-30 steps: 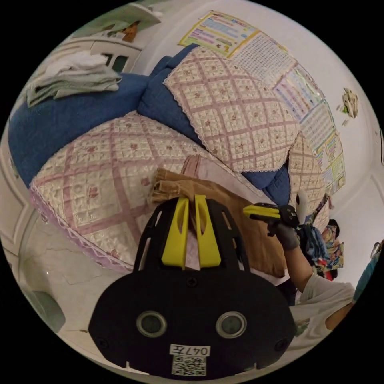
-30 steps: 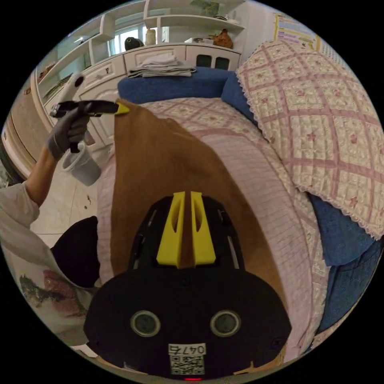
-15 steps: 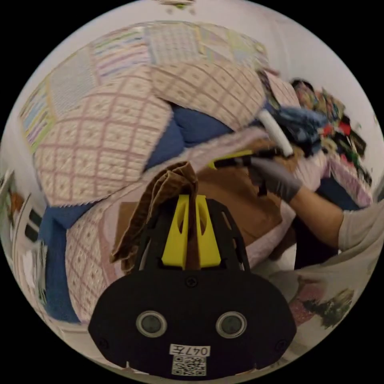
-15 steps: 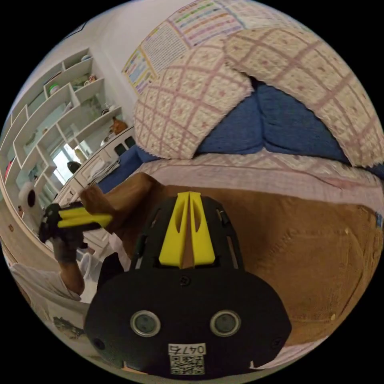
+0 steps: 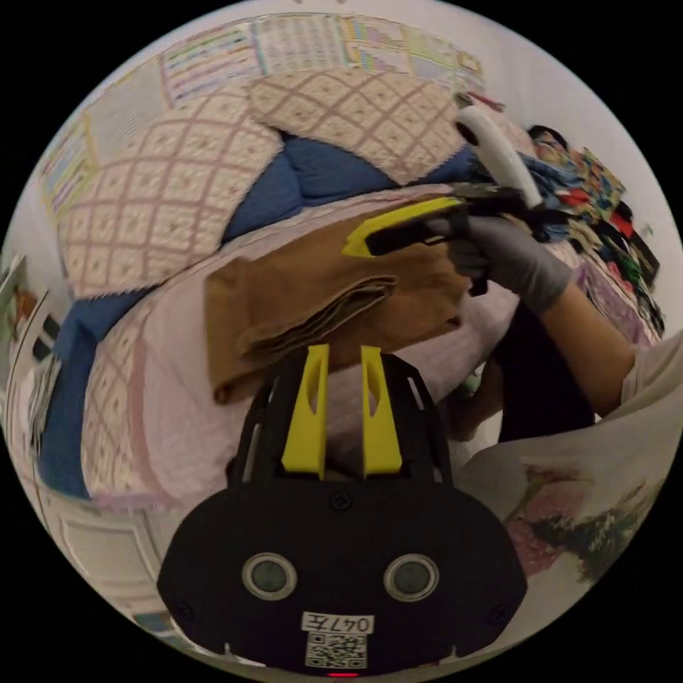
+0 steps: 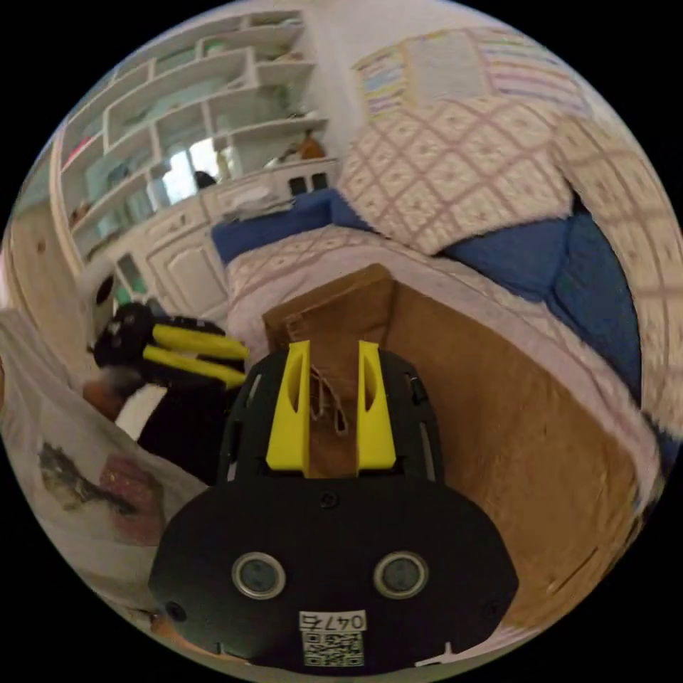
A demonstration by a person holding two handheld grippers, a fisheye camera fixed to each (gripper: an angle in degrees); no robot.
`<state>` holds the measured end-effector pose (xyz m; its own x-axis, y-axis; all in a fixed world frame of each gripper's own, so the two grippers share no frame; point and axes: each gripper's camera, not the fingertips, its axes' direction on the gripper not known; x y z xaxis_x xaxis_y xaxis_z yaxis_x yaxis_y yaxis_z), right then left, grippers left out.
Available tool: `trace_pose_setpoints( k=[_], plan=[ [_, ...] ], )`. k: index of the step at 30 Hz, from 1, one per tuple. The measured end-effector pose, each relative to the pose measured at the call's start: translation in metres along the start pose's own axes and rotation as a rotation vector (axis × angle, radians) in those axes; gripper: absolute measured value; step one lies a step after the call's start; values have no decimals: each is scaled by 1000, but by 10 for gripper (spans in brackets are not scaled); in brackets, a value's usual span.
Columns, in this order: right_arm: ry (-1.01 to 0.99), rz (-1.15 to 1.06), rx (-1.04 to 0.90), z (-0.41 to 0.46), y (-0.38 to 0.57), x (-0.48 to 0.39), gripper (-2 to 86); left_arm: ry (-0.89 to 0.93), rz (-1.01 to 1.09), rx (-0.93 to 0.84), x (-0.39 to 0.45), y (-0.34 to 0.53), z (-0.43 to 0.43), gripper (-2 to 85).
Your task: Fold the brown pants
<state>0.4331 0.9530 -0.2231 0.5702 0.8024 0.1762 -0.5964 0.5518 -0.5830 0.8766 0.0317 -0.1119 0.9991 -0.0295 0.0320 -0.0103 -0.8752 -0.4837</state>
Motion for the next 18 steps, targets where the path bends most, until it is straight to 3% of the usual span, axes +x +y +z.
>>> trace_pose_setpoints(
  k=[5, 9, 13, 18],
  plan=[
    [116, -539, -199, 36, -22, -76, 60, -100, -223, -29, -89, 10, -30, 68],
    [53, -620, -260, 45, -27, -92, 62, -156, -273, -30, -132, -1, -33, 80],
    [169, -685, -375, 54, -26, -103, 41, -163, -270, -108, -157, -18, -18, 94],
    [140, -606, -306, 18, -37, -86, 14, -91, -254, -101, -177, -27, -22, 90]
  ],
)
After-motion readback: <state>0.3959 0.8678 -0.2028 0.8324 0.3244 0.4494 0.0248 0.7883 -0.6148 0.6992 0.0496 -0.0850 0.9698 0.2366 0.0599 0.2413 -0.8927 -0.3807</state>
